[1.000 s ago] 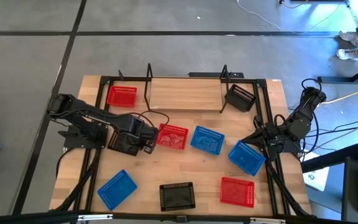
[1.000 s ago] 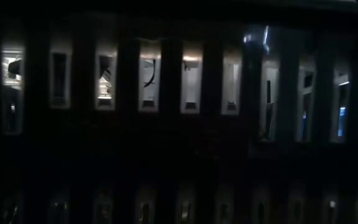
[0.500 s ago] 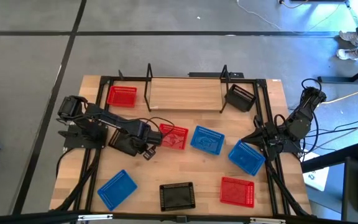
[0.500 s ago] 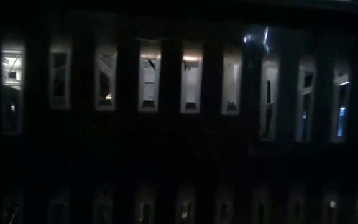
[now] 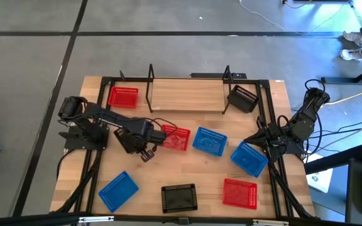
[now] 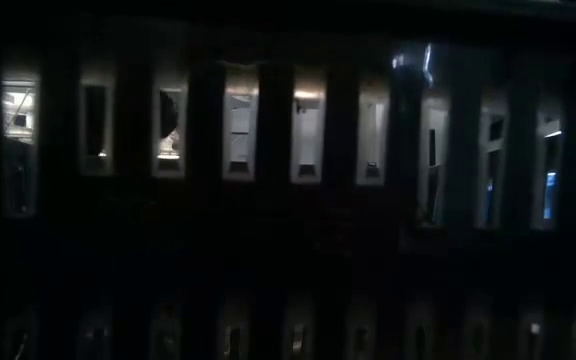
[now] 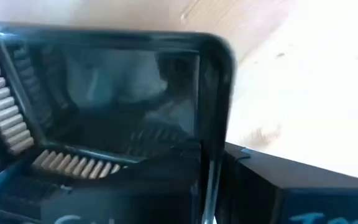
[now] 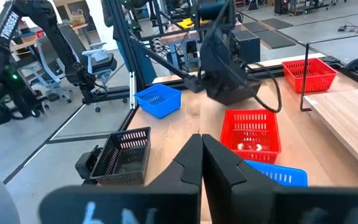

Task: Stack baskets on shelf by color
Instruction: Put the left black bin on the shelf

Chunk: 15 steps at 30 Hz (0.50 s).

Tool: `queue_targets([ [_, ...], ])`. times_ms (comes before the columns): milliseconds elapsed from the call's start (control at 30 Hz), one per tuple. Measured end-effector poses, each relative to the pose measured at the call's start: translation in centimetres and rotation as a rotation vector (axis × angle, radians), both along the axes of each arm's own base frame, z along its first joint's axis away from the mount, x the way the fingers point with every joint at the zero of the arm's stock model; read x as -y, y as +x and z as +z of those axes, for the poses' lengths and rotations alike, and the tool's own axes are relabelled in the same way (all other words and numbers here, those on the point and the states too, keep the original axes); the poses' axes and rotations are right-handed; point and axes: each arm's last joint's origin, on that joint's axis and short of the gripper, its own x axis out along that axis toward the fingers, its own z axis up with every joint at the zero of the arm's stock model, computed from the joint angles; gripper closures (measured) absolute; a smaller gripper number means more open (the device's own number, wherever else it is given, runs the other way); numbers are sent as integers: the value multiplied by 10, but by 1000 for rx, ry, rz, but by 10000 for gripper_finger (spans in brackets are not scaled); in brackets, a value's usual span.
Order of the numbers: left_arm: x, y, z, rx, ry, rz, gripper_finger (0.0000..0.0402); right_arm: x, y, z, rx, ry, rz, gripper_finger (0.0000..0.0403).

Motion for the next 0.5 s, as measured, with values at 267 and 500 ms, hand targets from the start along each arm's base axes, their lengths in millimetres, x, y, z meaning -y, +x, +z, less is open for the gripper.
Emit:
queue_targets([
  [267, -6, 11, 80, -9, 132, -125, 401, 0, 0, 0, 8, -59, 7, 397],
  [500, -2, 17, 148, 163, 190, -193, 401, 6, 0, 1, 31, -133, -195, 397],
])
